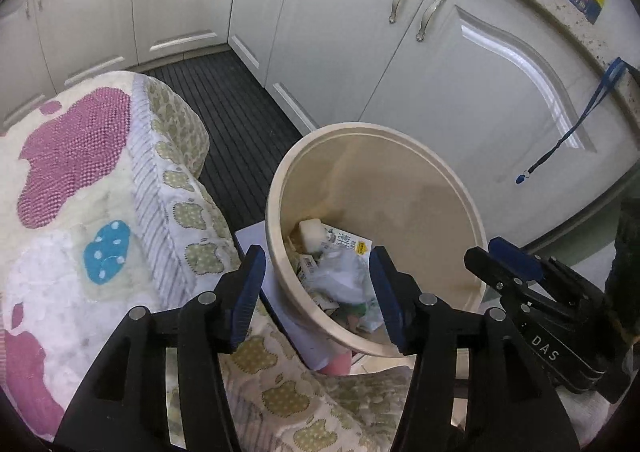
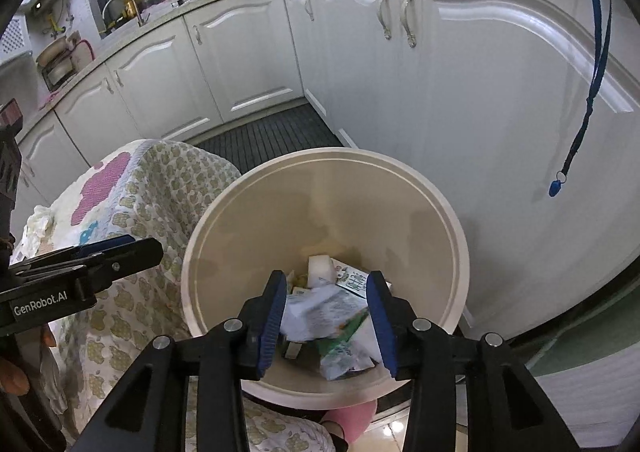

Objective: Collect trash
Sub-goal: 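Open both tools over the bin to drop the bag and packet, then move both tools back over the table toward the medicine box and tissue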

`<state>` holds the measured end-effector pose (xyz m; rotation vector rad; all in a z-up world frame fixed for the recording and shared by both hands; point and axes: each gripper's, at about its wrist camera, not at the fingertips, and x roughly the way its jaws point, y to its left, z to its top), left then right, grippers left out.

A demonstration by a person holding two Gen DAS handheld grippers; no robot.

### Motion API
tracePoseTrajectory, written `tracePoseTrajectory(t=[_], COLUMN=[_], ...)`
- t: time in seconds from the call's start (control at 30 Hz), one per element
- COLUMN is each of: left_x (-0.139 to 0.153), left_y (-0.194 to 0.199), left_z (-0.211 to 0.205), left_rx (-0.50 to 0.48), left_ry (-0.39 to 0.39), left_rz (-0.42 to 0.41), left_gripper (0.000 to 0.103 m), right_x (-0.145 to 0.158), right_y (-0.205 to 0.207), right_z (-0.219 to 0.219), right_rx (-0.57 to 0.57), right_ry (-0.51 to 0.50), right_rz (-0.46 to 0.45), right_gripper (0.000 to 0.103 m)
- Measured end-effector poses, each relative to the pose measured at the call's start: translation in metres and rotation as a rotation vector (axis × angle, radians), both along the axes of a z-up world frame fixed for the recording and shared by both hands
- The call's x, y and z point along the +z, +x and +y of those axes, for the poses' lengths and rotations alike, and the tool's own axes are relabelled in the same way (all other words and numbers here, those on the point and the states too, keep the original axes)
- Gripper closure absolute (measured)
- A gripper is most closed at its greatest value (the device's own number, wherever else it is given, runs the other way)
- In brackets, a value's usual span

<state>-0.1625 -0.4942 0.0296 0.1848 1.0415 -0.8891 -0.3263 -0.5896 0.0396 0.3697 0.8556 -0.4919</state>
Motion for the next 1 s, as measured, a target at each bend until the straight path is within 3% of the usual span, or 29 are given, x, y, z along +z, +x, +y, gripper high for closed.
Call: tracePoseTrajectory(t=[0.4,0.53,1.0], left_x=[0.022,0.028,0.053], left_y=[-0.007,-0.008,-0.002], left_z=[0.028,0.042,0.122], left_rx=[0.026,0.049,0.16], left_ry=[-0.018,-0.024,-0.034], left_rz=[-0.075,-0.108,-0.209], left_gripper=[0.05,0.05,0.05], right_x=[0.012,0.019,0.044], right_y=[0.011,0.018,0.054], right_z=[0.026,0.039,0.108], right_rx=[0.043,0.07,0.22], right_ry=[-0.007,-0.012,-0.005], right_rz=[-0.031,-0.048,-0.106], right_gripper=[0.058,0.052,0.047])
